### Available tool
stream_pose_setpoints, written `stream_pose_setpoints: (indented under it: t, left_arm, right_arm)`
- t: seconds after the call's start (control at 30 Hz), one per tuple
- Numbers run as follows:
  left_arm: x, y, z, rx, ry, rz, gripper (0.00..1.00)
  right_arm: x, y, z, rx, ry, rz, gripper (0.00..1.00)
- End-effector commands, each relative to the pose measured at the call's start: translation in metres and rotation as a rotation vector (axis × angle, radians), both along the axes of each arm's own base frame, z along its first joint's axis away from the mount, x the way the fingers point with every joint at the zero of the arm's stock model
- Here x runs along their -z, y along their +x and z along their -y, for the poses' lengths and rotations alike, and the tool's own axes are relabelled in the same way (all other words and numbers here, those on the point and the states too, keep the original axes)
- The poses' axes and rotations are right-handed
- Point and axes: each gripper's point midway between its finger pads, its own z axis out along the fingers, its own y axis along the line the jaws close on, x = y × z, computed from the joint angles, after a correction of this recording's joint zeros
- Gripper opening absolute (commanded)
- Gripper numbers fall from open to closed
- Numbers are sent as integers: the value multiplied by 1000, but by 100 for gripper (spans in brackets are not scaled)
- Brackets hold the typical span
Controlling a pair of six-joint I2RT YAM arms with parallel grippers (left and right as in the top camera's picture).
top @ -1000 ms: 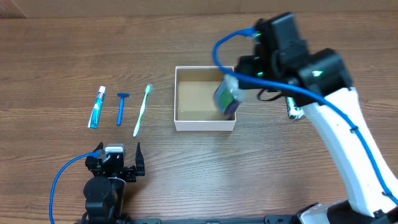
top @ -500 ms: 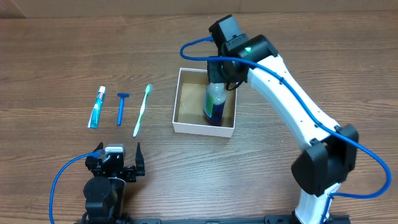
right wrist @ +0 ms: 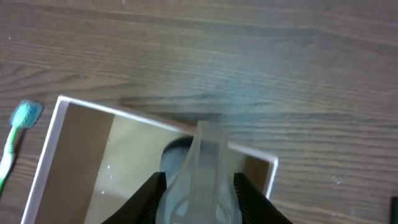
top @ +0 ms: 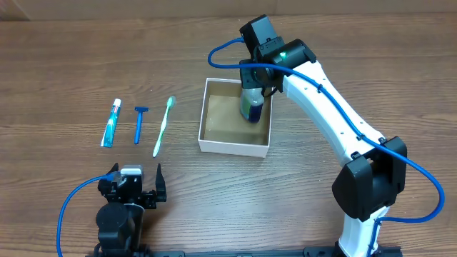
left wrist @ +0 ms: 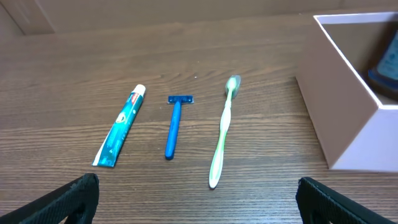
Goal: Pack container
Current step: 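Carry the soap bottle into the box and release it, then move right gripper to the green soap box and grasp it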
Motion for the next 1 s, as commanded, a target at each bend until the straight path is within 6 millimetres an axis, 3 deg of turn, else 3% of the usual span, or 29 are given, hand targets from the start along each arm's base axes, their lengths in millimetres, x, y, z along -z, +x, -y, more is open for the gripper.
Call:
stream_pose_setpoints:
  t: [0.0,0.3,0.47,0.53,0.67,0.8,0.97]
  left_arm:
    - [-1,0,1,-3,-24,10,100]
    - [-1,0,1,-3,-24,10,100]
    - [-1,0,1,-3,-24,10,100]
    - [-1,0,1,-3,-24,10,100]
    - [-1,0,1,-3,-24,10,100]
    - [-1,0,1,-3,-24,10,100]
    - [-1,0,1,-3,-24,10,100]
  right_arm:
    - [-24,10,8,-2,-41,91,40]
    - [-17,-5,16,-8,-74,25,56]
    - [-46,-18,28,54,-29,42,69]
    - [-66,-30,53,174,16,31,73]
    - [-67,-40,94,266,25,-36,75]
    - [-42,-45,155,395,17,-148,79]
    - [3,-58,212,466,20,-261,79]
